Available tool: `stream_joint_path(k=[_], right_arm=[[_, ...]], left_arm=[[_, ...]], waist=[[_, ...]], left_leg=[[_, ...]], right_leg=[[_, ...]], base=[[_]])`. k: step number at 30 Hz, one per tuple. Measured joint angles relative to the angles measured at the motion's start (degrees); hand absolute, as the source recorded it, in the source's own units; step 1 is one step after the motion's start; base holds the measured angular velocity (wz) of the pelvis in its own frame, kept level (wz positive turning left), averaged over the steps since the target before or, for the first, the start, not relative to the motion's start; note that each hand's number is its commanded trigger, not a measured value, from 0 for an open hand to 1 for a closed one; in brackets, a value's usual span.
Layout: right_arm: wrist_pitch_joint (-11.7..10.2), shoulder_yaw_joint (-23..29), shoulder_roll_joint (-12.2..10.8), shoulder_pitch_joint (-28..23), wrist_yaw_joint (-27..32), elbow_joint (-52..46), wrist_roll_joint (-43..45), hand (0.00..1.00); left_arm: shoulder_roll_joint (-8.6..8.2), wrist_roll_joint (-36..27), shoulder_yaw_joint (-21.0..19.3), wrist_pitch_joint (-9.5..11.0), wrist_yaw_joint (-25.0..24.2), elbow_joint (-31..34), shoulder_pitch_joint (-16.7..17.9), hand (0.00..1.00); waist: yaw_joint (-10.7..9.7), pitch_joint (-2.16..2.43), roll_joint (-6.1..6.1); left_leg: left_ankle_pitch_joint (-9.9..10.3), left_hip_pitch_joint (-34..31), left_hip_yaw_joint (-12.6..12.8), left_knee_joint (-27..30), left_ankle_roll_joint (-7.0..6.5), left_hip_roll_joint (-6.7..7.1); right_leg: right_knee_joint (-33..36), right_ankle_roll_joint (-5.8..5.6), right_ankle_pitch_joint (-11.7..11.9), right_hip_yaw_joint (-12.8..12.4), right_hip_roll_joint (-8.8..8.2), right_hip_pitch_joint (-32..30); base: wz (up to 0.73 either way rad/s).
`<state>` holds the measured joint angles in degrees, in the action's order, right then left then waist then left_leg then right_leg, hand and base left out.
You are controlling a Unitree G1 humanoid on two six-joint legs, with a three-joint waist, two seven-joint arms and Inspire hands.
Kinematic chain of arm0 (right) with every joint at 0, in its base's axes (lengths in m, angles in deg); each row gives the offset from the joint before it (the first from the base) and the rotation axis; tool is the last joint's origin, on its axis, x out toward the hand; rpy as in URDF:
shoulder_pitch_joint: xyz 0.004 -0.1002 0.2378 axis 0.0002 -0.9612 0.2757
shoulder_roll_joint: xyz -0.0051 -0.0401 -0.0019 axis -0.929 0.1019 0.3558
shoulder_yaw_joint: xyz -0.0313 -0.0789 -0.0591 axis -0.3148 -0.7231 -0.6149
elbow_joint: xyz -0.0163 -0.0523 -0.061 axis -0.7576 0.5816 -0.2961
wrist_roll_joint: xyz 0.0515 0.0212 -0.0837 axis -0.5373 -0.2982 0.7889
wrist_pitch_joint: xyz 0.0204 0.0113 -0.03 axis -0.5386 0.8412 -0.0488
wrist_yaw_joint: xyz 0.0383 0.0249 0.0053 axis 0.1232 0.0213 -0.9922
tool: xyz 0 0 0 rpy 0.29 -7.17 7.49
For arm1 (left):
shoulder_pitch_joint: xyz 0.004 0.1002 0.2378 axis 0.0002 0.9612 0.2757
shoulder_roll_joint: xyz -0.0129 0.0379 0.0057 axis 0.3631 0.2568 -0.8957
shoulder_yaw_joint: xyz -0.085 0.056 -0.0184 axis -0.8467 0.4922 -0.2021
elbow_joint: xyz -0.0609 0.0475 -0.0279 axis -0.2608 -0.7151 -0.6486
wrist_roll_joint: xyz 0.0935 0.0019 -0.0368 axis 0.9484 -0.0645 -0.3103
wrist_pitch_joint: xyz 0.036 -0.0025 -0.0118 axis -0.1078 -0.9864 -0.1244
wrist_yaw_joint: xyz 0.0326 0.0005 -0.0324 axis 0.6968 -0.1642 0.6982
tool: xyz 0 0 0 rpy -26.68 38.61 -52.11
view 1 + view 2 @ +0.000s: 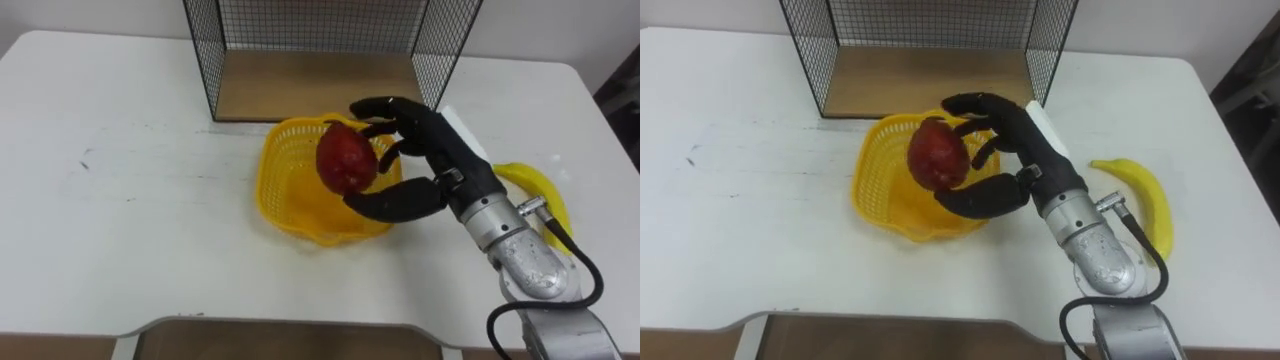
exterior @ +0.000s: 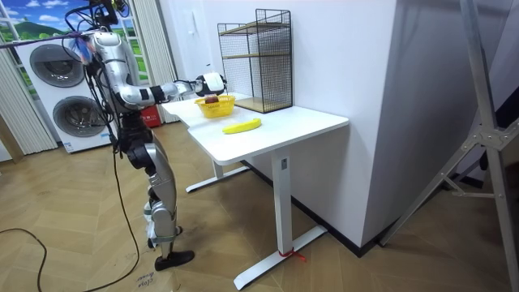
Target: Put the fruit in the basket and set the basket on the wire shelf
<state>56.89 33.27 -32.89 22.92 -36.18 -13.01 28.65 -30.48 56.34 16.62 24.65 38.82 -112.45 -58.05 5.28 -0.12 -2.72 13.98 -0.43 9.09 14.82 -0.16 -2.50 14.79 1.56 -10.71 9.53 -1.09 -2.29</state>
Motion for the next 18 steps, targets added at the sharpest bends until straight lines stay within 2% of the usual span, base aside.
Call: stream_joint_path(k=[18], right_arm=[[0.0, 0.0, 0.0, 0.0, -0.8, 0.0, 0.6, 0.0]], left_arm=[[0.04, 0.0, 0.1, 0.0, -0.1, 0.0, -0.1, 0.0]], waist=[[-0.1, -0.05, -0.34]], left_leg=[[0.0, -0.2, 0.0, 0.0, 0.0, 0.06]], right_leg=[[-0.2, -0.01, 0.0, 0.0, -0.03, -0.1]], base=[[0.0]])
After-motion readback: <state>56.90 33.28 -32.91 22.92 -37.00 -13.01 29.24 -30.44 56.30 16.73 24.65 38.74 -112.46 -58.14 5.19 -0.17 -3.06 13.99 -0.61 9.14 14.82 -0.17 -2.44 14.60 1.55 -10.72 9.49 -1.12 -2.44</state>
